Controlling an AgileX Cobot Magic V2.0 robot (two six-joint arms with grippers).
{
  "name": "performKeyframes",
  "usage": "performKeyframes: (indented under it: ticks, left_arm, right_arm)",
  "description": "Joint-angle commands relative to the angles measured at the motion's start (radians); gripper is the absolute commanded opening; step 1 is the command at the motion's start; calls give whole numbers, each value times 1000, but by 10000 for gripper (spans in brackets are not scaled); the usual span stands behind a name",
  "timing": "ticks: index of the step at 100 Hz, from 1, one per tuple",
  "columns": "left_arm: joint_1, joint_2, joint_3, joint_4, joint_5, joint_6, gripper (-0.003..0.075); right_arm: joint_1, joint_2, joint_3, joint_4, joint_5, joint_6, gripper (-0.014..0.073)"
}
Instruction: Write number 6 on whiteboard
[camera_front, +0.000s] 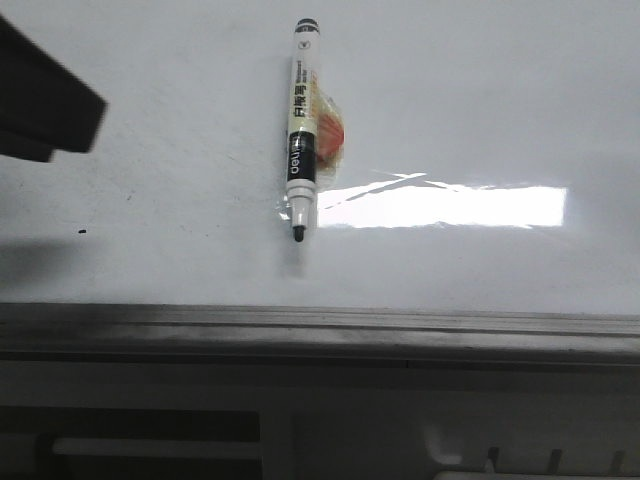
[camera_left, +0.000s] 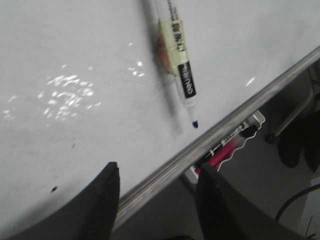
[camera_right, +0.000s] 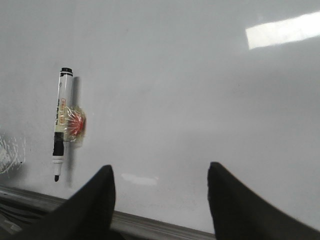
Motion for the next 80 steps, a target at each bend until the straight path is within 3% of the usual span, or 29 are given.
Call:
performKeyframes:
  ticks: [1, 22, 61, 71, 80]
  left_arm:
    - [-89, 57, -42, -99, -166, 2, 325]
    - [-245, 205, -78, -152, -383, 2, 341]
    - [-258, 369, -160, -197, -432, 0, 329]
    - [-258, 391, -162, -218, -423, 0, 283]
    - [-258, 398, -162, -227, -399, 0, 164]
  right_arm:
    - [-4, 19, -39, 6, -62, -14, 367]
    - [-4, 19, -39, 6, -62, -14, 367]
    - [-4, 19, -39, 6, -60, -14, 367]
    - [-4, 19, -39, 6, -59, -14, 367]
    - [-4, 19, -41, 6, -39, -14, 367]
